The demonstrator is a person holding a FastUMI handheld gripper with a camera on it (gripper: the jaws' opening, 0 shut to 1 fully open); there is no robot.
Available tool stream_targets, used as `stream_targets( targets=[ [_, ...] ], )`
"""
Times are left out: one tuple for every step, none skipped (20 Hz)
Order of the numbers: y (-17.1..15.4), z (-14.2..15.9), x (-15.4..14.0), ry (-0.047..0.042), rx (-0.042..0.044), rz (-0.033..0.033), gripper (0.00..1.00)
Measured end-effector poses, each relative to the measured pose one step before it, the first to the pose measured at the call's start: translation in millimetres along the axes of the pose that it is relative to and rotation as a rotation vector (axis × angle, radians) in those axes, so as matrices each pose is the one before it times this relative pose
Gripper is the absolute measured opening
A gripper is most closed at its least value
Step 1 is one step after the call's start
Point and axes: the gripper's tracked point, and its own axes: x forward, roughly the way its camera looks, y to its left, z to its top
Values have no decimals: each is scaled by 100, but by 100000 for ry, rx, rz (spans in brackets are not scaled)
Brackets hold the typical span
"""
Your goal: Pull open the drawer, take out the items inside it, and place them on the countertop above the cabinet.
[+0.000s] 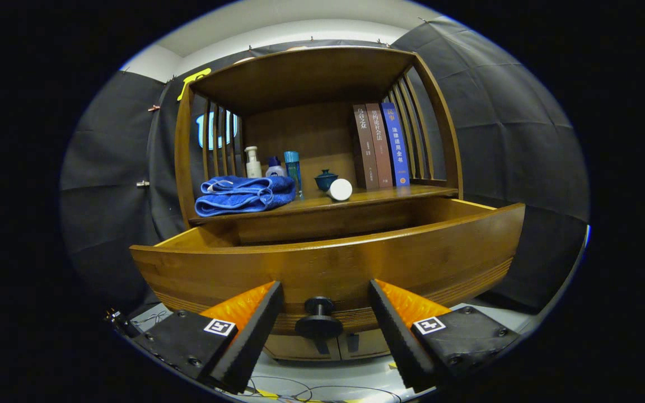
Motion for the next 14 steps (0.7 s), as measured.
stream_targets(
  targets=[
    [-16,78,311,136,594,126,100],
    [37,148,631,572,690,85,100],
    [-7,97,604,-22,471,30,99],
    [56,65,511,136,199,-75,99],
    [-12,70,527,-77,-1,-44,99],
    [18,33,614,59,-106,-9,99],
    [20,95,488,-4,-169,-13,99],
    [0,78,621,126,-234,-4,99],
    [62,8,577,28,-431,-20,99],
    [34,52,566,23,-606,-47,99],
    [-29,49,571,155,-545,-71,98],
    [-27,99,642,236,-240,-36,98],
    [26,64,657,233,-74,64,98],
    [24,80,616,145,112,-36,98]
  ],
)
